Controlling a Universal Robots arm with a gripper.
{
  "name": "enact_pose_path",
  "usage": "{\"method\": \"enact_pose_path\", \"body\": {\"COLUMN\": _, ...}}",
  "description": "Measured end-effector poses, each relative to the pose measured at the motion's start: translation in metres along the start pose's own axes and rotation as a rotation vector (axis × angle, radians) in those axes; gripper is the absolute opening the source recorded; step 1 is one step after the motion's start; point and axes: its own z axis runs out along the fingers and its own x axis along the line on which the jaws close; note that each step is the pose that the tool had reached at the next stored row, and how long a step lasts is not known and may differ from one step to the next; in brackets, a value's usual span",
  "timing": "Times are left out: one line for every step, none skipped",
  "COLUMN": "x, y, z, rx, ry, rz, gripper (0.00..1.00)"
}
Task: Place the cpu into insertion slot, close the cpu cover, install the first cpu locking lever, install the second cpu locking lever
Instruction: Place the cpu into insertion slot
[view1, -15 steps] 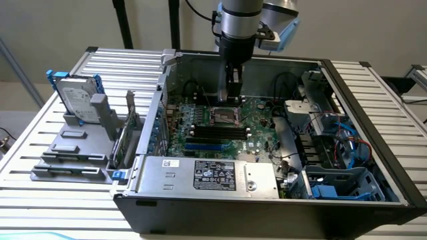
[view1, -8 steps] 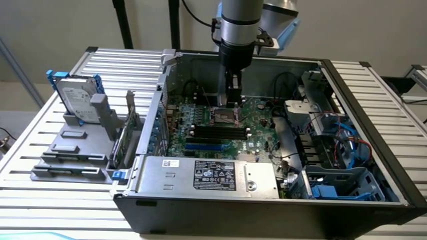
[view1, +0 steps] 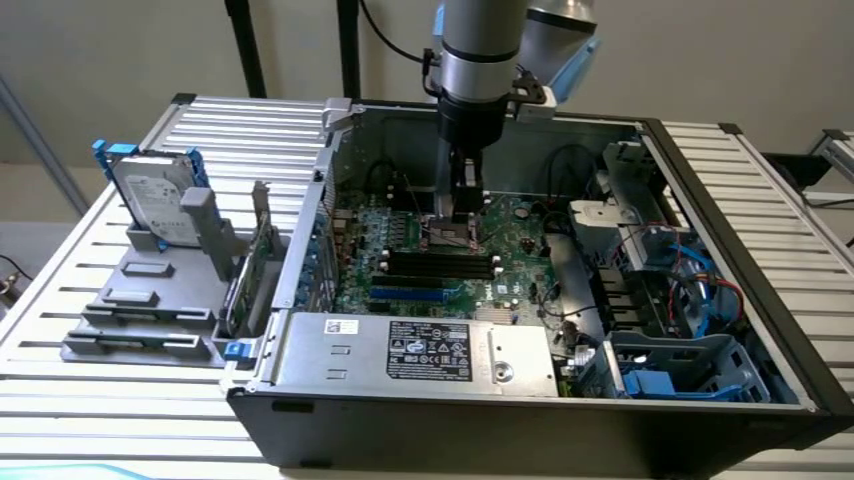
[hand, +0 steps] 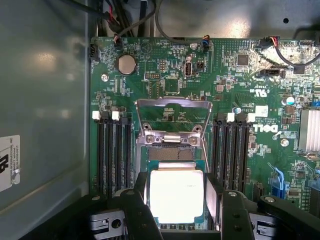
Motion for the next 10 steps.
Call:
{"method": "enact_pose_path", "body": {"x": 0.000, "y": 0.0000, "z": 0.0011, "rx": -0.0002, "ry": 0.0010, "rz": 0.000, "gripper": 0.55}}
{"method": "enact_pose_path", "body": {"x": -0.001, "y": -0.0001, "z": 0.0022, "rx": -0.0002, "ry": 0.0013, "rz": 0.000, "gripper": 0.55}}
{"method": "enact_pose_path", "body": {"x": -0.001, "y": -0.0001, "z": 0.0031, "rx": -0.0001, "ry": 0.0014, "rz": 0.000, "gripper": 0.55}}
{"method": "enact_pose_path", "body": {"x": -0.001, "y": -0.0001, "z": 0.0040, "rx": -0.0001, "ry": 0.0014, "rz": -0.001, "gripper": 0.55}}
{"method": "enact_pose_path", "body": {"x": -0.001, "y": -0.0001, "z": 0.0051, "rx": -0.0001, "ry": 0.0014, "rz": -0.001, "gripper": 0.55}}
{"method": "enact_pose_path", "body": {"x": -0.001, "y": -0.0002, "z": 0.0063, "rx": 0.0000, "ry": 0.0013, "rz": -0.001, "gripper": 0.55}}
{"method": "enact_pose_path", "body": {"x": -0.001, "y": -0.0002, "z": 0.0077, "rx": 0.0000, "ry": 0.0013, "rz": -0.001, "gripper": 0.55}}
{"method": "enact_pose_path", "body": {"x": -0.001, "y": -0.0002, "z": 0.0091, "rx": -0.0001, "ry": 0.0014, "rz": -0.001, "gripper": 0.55}}
{"method": "enact_pose_path", "body": {"x": -0.001, "y": -0.0003, "z": 0.0104, "rx": -0.0001, "ry": 0.0014, "rz": -0.001, "gripper": 0.55}}
{"method": "enact_pose_path", "body": {"x": -0.001, "y": -0.0003, "z": 0.0118, "rx": -0.0001, "ry": 0.0015, "rz": -0.001, "gripper": 0.55}}
